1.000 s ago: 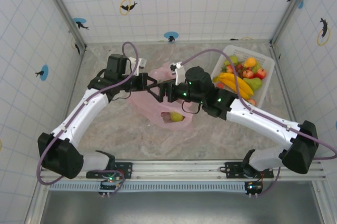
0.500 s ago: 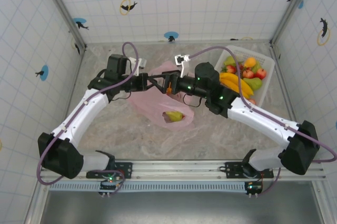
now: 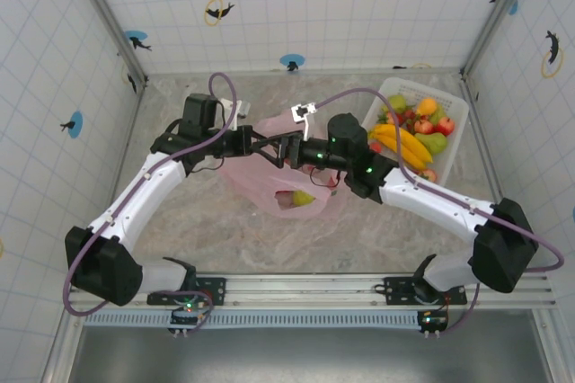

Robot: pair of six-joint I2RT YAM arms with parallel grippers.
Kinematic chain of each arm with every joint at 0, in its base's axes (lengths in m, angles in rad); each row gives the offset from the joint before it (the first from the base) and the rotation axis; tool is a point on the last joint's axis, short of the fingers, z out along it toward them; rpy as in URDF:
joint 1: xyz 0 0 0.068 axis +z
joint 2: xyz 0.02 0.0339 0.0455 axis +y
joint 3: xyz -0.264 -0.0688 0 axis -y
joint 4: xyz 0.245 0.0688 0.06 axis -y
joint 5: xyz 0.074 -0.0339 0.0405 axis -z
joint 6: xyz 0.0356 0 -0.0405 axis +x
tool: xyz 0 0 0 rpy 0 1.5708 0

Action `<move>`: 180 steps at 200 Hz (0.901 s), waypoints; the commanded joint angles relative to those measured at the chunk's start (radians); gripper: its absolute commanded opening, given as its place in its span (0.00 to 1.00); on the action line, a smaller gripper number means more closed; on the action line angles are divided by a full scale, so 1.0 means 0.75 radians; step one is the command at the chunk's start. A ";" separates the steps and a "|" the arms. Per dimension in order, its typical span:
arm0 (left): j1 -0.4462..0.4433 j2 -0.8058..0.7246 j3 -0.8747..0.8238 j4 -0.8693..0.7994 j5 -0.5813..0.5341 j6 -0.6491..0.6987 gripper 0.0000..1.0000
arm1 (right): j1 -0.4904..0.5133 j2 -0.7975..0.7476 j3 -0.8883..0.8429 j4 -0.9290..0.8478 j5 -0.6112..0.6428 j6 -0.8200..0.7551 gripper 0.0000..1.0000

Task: Place the fake fruits into the plastic bag and tie a complex knot

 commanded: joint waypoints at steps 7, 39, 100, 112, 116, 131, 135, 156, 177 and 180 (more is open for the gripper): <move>0.011 -0.032 -0.017 0.011 -0.003 -0.004 0.00 | 0.001 0.012 0.054 0.058 -0.036 -0.015 0.90; 0.010 -0.033 -0.016 0.009 -0.002 -0.003 0.00 | -0.008 -0.040 0.160 -0.062 -0.019 -0.079 0.90; 0.010 -0.035 0.006 -0.017 -0.008 0.007 0.00 | -0.239 -0.357 0.254 -0.628 0.250 -0.264 0.90; 0.010 -0.036 0.013 -0.027 -0.014 0.013 0.00 | -0.350 -0.412 0.221 -0.757 0.299 -0.277 0.90; 0.011 -0.037 0.015 -0.030 -0.016 0.013 0.00 | -0.388 -0.427 0.209 -0.798 0.321 -0.281 0.90; 0.010 -0.037 0.020 -0.038 -0.020 0.018 0.00 | -0.522 -0.467 0.180 -0.965 0.380 -0.338 0.90; 0.010 -0.037 0.024 -0.040 -0.020 0.019 0.00 | -0.557 -0.471 0.176 -1.012 0.395 -0.356 0.90; 0.010 -0.037 0.029 -0.043 -0.020 0.020 0.00 | -0.727 -0.462 0.155 -1.257 0.482 -0.457 0.89; 0.013 -0.039 0.031 -0.048 -0.025 0.022 0.00 | -0.837 -0.418 0.170 -1.514 0.622 -0.568 0.87; 0.011 -0.038 0.031 -0.049 -0.027 0.023 0.00 | -0.845 -0.414 0.173 -1.547 0.659 -0.581 0.88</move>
